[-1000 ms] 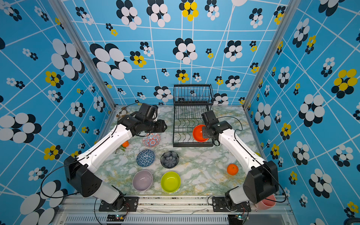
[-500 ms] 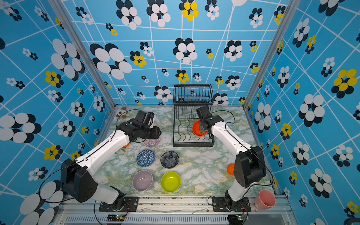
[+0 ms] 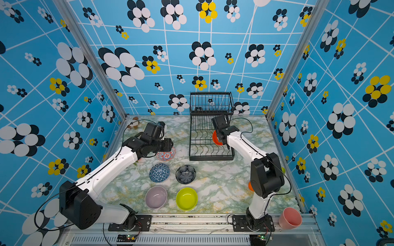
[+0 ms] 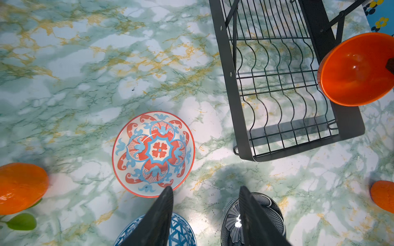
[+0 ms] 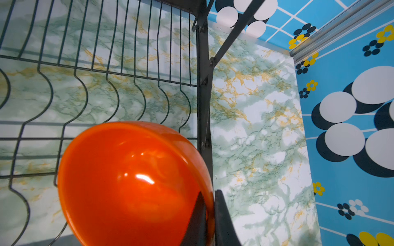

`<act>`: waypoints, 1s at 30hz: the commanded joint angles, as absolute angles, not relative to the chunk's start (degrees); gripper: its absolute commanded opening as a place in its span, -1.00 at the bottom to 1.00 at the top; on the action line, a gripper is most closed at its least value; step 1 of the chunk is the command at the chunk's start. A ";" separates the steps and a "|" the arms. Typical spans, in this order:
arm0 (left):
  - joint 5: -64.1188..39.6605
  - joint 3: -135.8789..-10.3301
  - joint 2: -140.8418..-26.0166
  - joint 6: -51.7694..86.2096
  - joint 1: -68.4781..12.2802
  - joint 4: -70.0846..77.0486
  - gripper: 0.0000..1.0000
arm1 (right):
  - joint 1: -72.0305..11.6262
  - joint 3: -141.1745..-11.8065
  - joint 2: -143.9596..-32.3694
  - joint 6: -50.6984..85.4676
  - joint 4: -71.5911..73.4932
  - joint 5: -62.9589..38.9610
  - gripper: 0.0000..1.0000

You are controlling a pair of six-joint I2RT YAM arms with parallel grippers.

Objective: Load bowls into a dish rack
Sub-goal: Place the bowl in the dish rack.

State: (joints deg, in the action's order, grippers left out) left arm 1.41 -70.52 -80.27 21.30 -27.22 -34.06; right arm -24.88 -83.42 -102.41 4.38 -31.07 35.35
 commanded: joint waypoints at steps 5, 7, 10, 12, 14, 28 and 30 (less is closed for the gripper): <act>4.93 -69.03 -79.29 20.07 -27.75 -33.40 0.04 | -27.83 -85.32 -105.85 -0.92 -22.84 44.03 -1.00; 5.27 -69.01 -79.50 20.04 -27.76 -33.49 0.04 | -28.56 -85.25 -106.86 -2.54 -21.04 46.22 -1.00; 6.43 -69.06 -79.62 20.07 -27.94 -33.75 0.04 | -29.14 -85.07 -108.01 -4.03 -19.08 48.23 -1.00; 6.59 -68.97 -79.53 20.02 -28.03 -33.76 0.04 | -29.20 -84.91 -108.43 -4.69 -17.93 49.40 -1.00; 6.76 -68.93 -79.55 19.96 -28.08 -33.75 0.04 | -29.40 -84.44 -108.87 -6.01 -16.15 51.14 -1.00; 8.39 -68.80 -79.92 19.95 -28.48 -33.89 0.04 | -30.48 -83.92 -112.43 -13.20 -8.04 57.77 -1.00; 8.43 -68.75 -79.94 20.02 -28.63 -33.84 0.04 | -30.58 -84.00 -113.14 -14.25 -7.09 58.63 -1.00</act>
State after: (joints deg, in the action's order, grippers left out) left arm 7.38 -69.78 -80.29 20.91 -28.14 -33.82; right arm -30.04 -83.74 -111.77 -12.32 -10.72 55.18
